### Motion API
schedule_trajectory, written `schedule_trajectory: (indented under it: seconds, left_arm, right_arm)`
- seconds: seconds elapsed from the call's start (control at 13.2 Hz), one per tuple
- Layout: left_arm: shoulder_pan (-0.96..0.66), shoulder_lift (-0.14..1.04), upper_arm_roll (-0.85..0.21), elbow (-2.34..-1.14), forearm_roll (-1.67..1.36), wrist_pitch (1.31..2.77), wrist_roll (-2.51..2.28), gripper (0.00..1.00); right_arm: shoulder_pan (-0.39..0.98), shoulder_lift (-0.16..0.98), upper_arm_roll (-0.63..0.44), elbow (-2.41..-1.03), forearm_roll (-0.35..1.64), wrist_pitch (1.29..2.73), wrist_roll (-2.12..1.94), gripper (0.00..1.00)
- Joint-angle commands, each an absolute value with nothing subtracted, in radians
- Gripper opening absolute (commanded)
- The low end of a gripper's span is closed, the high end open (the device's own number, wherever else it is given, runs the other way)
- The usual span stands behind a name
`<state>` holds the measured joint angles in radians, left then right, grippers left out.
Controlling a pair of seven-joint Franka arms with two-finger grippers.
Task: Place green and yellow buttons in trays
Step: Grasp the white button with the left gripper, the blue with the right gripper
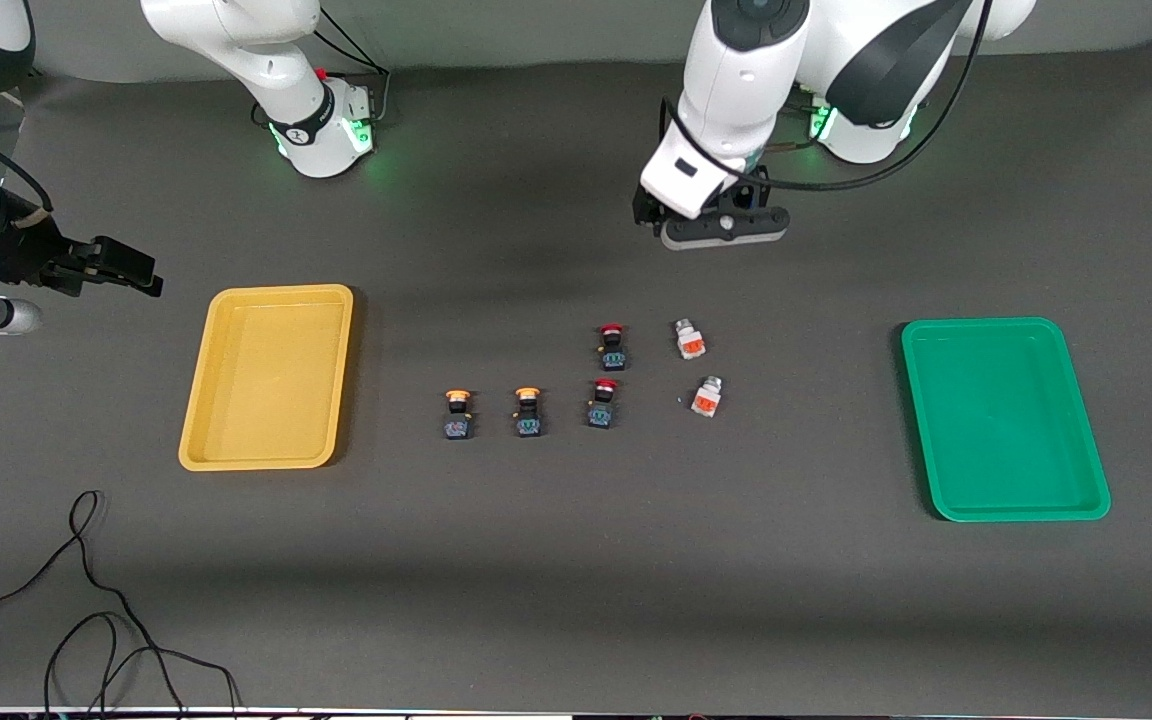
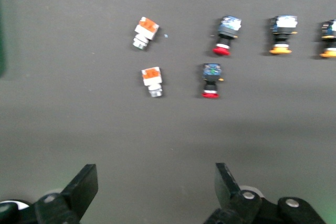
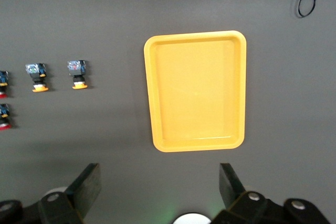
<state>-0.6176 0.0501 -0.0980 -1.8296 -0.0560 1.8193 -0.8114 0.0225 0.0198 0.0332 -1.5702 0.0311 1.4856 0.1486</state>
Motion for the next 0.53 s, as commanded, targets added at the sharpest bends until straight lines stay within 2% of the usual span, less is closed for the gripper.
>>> schedule_trajectory:
  seconds: [0.0, 0.15, 0.45]
  left_arm:
    - [-0.629, 0.058, -0.087, -1.972, -0.032, 1.966, -0.821, 0.99]
    - [-0.627, 0.095, -0.087, -2.057, -0.028, 2.081, -0.789, 0.99]
    - [-0.624, 0.251, -0.087, -2.077, 0.011, 2.247, -0.784, 0.99]
  right_arm:
    - [0.086, 0.031, 0.046, -1.552, 0.054, 1.477, 0.279, 1.0]
    - [0.152, 0.054, 0.046, -1.557, 0.054, 1.503, 0.371, 1.0]
    - [0.265, 0.142, 0.046, -1.562, 0.055, 1.609, 0.556, 1.0]
